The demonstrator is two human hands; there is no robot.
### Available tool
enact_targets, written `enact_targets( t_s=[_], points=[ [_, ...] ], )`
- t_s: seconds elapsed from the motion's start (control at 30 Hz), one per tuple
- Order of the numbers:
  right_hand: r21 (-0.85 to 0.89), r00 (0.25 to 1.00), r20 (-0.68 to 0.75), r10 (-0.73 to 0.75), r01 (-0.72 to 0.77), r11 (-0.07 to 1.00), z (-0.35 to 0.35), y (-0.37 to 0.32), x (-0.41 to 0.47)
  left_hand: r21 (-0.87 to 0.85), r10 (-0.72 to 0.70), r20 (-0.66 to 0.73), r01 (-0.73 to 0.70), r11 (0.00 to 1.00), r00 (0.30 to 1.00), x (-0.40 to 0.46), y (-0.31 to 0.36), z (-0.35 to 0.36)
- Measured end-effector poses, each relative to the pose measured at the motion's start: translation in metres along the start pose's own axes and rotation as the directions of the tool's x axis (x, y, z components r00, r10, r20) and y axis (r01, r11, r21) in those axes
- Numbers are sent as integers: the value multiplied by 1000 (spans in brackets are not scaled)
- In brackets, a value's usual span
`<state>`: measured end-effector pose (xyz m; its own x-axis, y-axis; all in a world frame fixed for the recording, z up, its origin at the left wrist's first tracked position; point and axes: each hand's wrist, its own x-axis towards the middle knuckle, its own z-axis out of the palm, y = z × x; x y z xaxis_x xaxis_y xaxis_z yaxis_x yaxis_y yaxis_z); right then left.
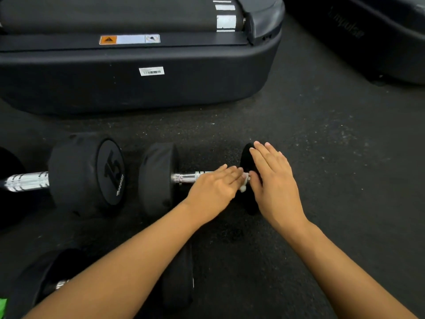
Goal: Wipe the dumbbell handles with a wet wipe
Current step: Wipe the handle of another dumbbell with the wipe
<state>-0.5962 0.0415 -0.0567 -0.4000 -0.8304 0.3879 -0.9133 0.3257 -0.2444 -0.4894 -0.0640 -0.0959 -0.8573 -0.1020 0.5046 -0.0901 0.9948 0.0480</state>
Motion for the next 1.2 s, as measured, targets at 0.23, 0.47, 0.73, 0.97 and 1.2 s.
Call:
enact_targets(
  t_s=[0.23,0.47,0.73,0.97,1.2],
  points=[
    [2,1000,-15,-19,19,1000,2,2,-3,11,47,4,-47,999,999,-10,-9,4],
    [-10,1000,-17,-4,3,1000,1,-2,0,-27,-421,503,501,865,755,45,-5,-15],
    [-27,1000,10,12,-12,1000,0,-2,1,-99,-282,423,353,930,861,27,2,-21],
    [-30,1000,7,17,-17,999,0,-3,4,-158,-397,700,671,725,594,68,-19,-21],
    [-32,1000,-1,14,-14,999,-1,-3,3,-201,-249,107,266,943,962,5,2,-3]
  ],
)
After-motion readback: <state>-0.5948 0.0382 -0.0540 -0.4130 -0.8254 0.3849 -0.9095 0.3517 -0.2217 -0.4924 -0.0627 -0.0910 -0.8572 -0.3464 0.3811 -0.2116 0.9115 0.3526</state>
